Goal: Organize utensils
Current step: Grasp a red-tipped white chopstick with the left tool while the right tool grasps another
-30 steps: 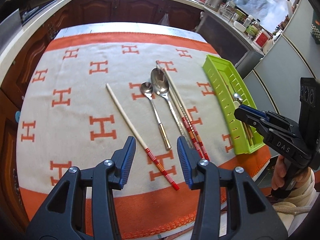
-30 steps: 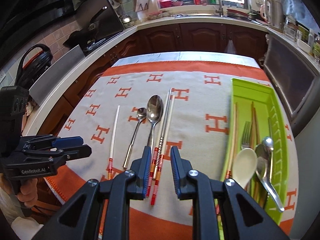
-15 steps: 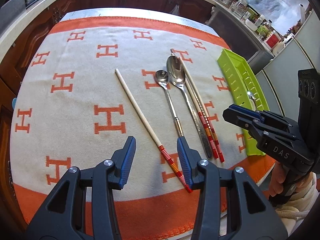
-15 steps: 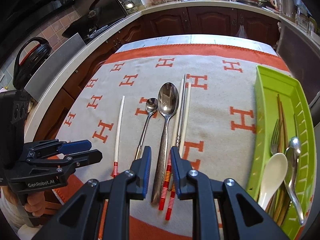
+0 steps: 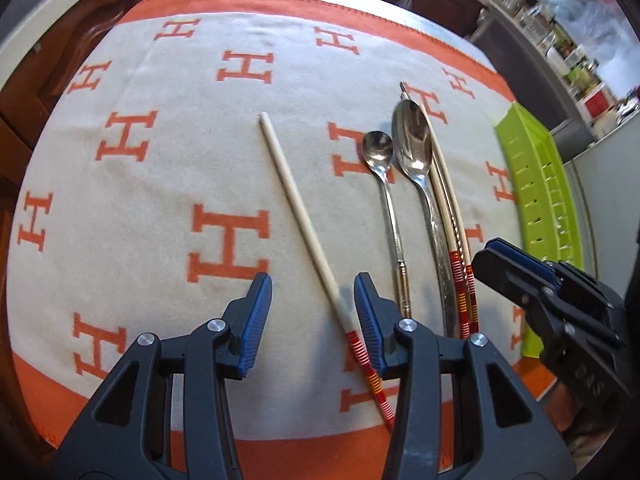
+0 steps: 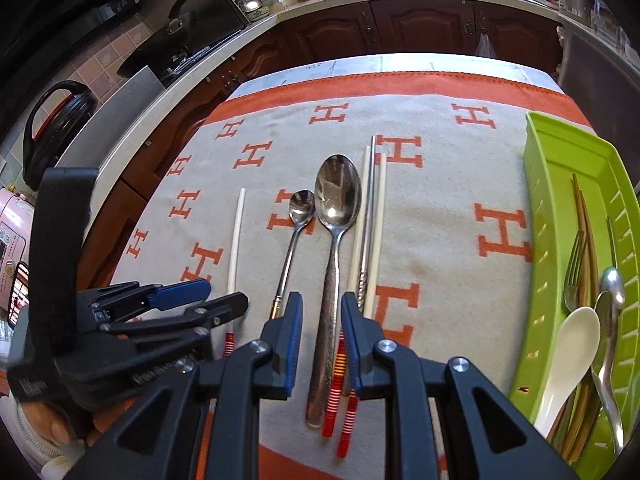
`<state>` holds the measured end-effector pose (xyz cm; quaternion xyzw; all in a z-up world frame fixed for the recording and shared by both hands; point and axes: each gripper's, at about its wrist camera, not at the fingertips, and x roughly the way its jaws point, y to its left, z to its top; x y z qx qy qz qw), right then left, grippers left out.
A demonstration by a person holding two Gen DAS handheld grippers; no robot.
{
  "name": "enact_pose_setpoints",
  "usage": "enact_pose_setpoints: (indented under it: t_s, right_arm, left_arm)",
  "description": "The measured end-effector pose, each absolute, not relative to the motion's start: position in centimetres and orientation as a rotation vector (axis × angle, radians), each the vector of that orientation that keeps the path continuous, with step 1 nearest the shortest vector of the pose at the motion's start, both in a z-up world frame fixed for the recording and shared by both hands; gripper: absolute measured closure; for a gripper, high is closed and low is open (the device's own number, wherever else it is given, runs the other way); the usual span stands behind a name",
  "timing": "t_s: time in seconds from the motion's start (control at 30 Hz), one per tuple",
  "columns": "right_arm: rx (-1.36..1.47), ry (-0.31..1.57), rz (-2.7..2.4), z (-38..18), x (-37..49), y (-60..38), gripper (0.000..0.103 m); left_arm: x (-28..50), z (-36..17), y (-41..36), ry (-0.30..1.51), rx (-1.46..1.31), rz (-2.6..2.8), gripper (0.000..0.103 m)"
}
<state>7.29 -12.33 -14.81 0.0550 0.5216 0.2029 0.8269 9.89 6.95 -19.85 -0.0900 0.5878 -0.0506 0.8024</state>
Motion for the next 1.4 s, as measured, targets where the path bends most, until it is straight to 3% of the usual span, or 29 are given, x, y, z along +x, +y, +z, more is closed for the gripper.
enact_pose_setpoints:
  t_s: [0.17, 0.27, 0.37, 0.5, 0.8, 1.4]
  right_arm:
    - [0.141, 1.142, 0.347, -15.5, 7.8, -13.6, 0.084]
    - [0.16, 1.171, 0.301, -16.1, 8.3, -14.3, 0.084]
    - [0.162, 1.193, 0.271, -16.6, 8.5, -14.6, 0.084]
    - [0.154, 1.212, 0.278, -16.9, 8.7, -14.4, 0.084]
    - [0.086, 1.22, 0.266, -17.0, 8.5, -13.3, 0.084]
    - [-0.111, 1.162, 0.239, -17.1, 9.2, -11.1, 0.085]
  left_arm:
    - [9.7, -20.2, 3.1, 1.22, 0.022, 0.001, 0.063]
    - [9.5, -20.1, 2.0, 1.203, 0.047, -0.023, 0.082]
    - [9.4, -20.0, 1.8, 1.199, 0.05, -0.044, 0.093]
    - [9.1, -19.9, 3.0, 1.201, 0.025, -0.063, 0.099]
    - [8.4, -19.9, 6.8, 1.199, -0.023, -0.041, 0.099]
    - [8.3, -20.1, 6.5, 1.179, -0.002, -0.022, 0.099]
